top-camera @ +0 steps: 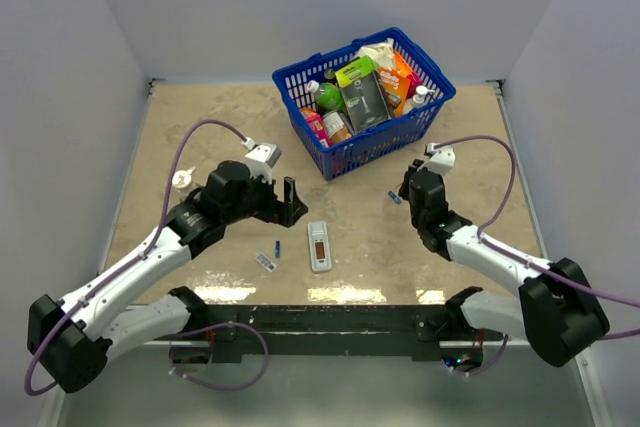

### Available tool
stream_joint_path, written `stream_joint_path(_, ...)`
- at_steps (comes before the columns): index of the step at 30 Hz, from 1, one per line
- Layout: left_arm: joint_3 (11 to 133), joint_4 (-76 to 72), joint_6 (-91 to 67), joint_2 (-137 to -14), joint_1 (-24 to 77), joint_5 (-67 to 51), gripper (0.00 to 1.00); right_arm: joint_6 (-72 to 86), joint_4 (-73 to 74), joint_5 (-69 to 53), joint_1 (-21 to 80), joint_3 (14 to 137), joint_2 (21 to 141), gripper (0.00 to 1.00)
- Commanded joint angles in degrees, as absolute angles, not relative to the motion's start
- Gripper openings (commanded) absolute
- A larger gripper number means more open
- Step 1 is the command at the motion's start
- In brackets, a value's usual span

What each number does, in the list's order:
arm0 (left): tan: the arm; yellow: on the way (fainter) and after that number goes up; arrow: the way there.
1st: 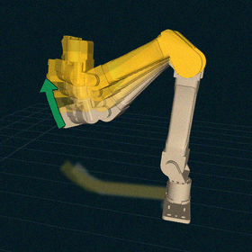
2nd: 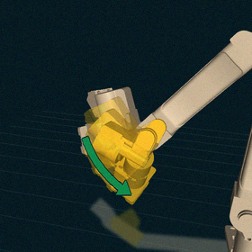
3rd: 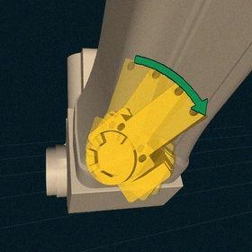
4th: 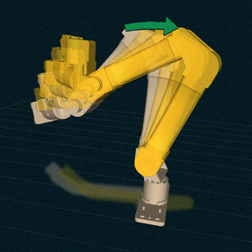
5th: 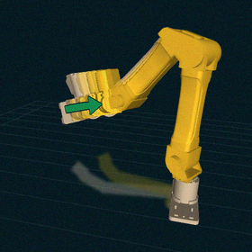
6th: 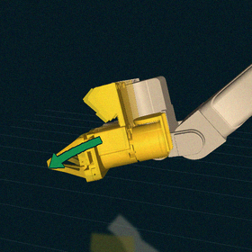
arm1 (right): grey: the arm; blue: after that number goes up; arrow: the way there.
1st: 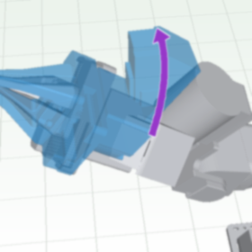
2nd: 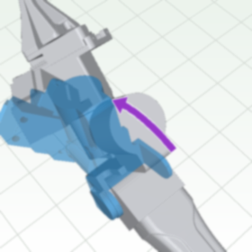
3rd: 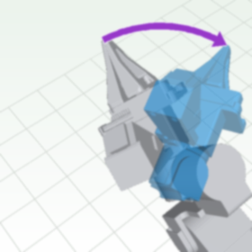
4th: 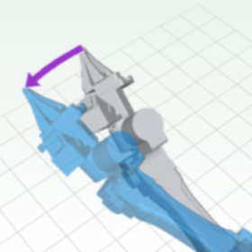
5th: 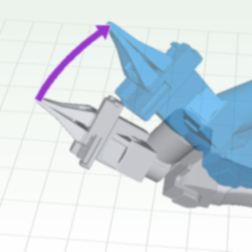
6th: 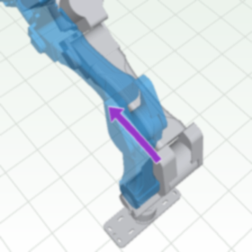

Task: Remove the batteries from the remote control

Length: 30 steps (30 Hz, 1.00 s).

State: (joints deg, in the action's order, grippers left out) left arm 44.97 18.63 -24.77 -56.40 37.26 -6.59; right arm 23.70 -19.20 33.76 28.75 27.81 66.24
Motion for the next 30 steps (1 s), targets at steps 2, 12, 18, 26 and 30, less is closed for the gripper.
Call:
stream_joint_path(2,45.79,18.90,-23.38,-54.23,37.18,-5.36,1.00,29.62,-18.03,31.90,28.56,29.27,68.29,0.00)
stream_joint_path(12,45.35,19.34,-23.12,-53.09,37.18,-3.87,1.00,29.88,-14.77,34.72,28.48,29.44,66.62,0.00)
stream_joint_path(18,45.18,19.16,-22.94,-52.47,37.27,-3.08,1.00,29.79,-13.89,35.16,28.56,29.53,66.10,0.00)
stream_joint_path(26,45.18,19.69,-20.83,-50.36,37.18,-0.71,1.00,22.42,-11.26,32.61,28.56,34.27,64.87,0.00)
stream_joint_path(30,44.12,18.63,-18.73,-48.35,37.18,1.22,1.00,20.48,-7.57,29.90,28.56,35.94,60.05,0.00)
